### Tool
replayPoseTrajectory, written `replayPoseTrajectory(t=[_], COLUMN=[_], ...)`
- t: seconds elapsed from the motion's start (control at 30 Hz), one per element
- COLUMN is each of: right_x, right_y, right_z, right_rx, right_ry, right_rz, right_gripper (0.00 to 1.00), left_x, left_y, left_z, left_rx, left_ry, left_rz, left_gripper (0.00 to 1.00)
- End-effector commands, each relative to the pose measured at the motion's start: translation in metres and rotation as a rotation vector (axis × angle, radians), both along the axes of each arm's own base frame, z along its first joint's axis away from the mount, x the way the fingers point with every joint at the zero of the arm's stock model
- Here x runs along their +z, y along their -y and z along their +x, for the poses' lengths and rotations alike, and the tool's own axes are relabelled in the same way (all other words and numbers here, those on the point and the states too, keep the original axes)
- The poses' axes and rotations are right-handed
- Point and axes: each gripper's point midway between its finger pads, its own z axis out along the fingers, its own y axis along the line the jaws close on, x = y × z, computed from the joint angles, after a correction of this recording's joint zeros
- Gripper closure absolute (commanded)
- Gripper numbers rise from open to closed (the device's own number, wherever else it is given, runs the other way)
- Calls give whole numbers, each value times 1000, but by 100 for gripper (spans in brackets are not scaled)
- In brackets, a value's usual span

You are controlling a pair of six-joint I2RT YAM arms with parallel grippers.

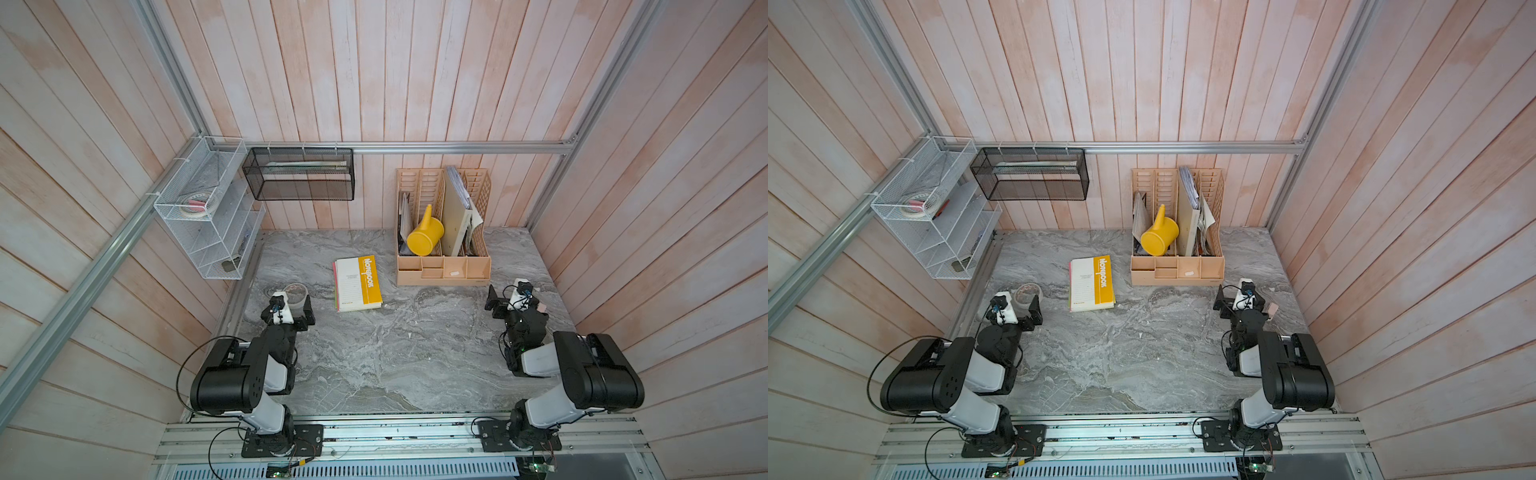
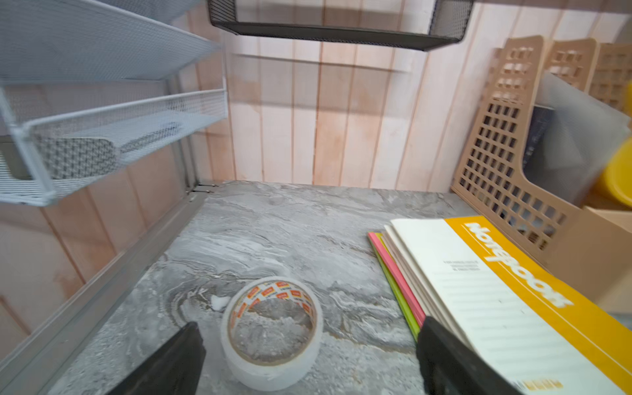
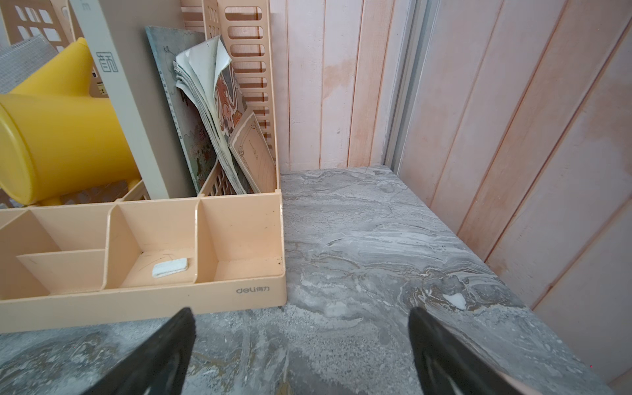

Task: Close the notebook
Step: Reset both arms

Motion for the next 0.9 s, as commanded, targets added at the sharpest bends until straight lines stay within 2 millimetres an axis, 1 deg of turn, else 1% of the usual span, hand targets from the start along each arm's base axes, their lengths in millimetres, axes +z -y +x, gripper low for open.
replayPoseTrajectory(t=[0.0,0.07,0.1,0.2,0.23,0.27,0.43,0.6,0.63,0.7,0.73,0.77,0.87], right_x=[-6,-6,-6,-6,-6,-6,-6,-6,-6,-6,-6,-6,-6], right_y=[-1,-1,-1,-1,-1,-1,-1,-1,-1,-1,-1,-1,-1], right_z=[-1,-1,-1,-1,-1,-1,-1,-1,-1,-1,-1,-2,-1], right_rx=[10,11,11,10,10,11,10,11,11,10,10,10,10], right_ry=[-16,-16,-16,-14,-15,-14,-15,-17,-14,-15,-14,-15,-16], right_rz=[8,8,6,7,7,8,8,8,7,8,8,8,7], right_gripper=[2,2,2,2,2,2,2,2,2,2,2,2,2], left_x=[7,7,5,8,7,5,0,-2,-1,-2,-3,-4,-3], left_y=[-1,53,50,12,5,2,5,5,9,28,27,13,11], left_z=[12,9,7,11,11,13,27,29,28,29,31,35,33], left_rx=[-3,-320,-310,-78,-37,-22,-43,-46,-66,-175,-169,-88,-71], left_ry=[-1,10,1,15,5,-7,-61,-70,-67,-72,-83,-92,-87], left_rz=[-11,107,100,33,12,4,11,14,21,55,47,27,28], left_gripper=[0,0,0,0,0,0,0,0,0,0,0,0,0])
